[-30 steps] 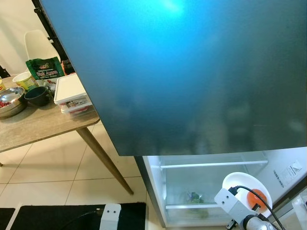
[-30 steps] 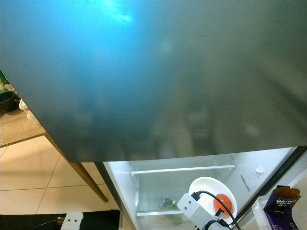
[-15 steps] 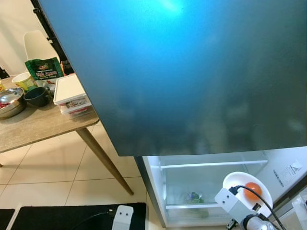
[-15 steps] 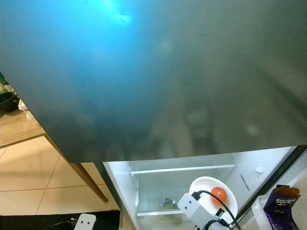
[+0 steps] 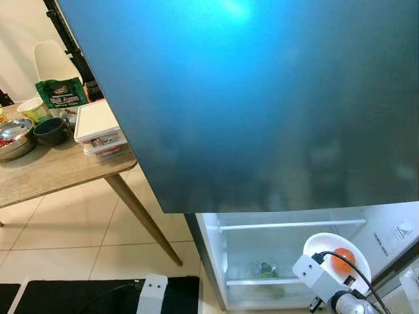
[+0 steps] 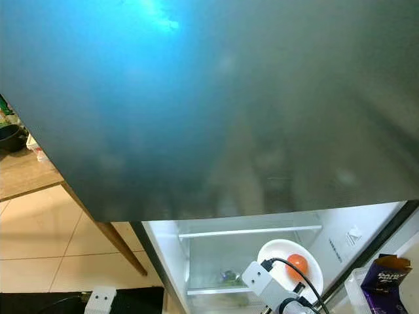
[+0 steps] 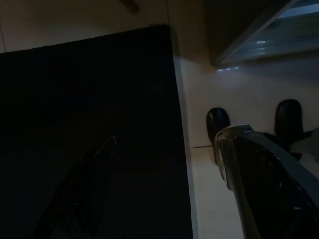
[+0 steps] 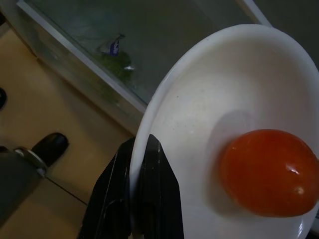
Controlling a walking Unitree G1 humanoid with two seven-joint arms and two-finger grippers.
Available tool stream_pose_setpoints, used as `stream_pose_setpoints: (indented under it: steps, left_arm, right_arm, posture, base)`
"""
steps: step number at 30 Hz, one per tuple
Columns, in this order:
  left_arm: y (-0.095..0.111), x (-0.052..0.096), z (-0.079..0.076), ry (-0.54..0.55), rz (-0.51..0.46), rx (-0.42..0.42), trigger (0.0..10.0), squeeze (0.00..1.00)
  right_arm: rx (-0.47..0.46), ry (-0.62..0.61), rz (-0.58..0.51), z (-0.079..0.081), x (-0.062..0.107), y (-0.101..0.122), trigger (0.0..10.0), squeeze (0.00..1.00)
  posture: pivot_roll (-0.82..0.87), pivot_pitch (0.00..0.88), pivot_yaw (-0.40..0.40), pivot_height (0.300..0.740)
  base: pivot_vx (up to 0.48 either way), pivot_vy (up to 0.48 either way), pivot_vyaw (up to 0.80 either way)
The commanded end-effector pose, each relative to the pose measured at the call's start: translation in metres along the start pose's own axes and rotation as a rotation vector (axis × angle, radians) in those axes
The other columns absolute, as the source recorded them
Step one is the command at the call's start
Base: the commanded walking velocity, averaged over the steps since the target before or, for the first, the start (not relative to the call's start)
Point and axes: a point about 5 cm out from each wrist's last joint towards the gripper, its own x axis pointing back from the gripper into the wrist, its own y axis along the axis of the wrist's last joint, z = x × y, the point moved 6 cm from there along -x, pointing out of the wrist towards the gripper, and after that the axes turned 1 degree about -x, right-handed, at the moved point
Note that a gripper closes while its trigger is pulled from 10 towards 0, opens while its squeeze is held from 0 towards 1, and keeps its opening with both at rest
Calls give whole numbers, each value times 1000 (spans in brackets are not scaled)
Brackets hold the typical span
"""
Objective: Restocking fridge
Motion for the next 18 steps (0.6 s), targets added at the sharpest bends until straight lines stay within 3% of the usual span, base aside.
stream_pose_setpoints:
  steps: [1, 6, 18]
  left_arm:
    - [-7, 2, 3, 13, 15, -7, 10000, 0]
    - [-2, -2, -9, 1, 2, 24, 10000, 0]
    - [4, -3, -11, -11, -13, 8, 10000, 0]
  right_arm:
    - [-12, -13, -7, -1, 0, 2, 10000, 0]
    - [-12, -13, -3, -2, 1, 0, 10000, 0]
    - [-48, -3, -27, -1, 1, 4, 10000, 0]
  posture:
    - [-109, 104, 118, 740]
    - [-110, 105, 118, 740]
    - [-109, 106, 115, 740]
  base:
    - [0, 0, 0]
    - [0, 0, 0]
    - [0, 0, 0]
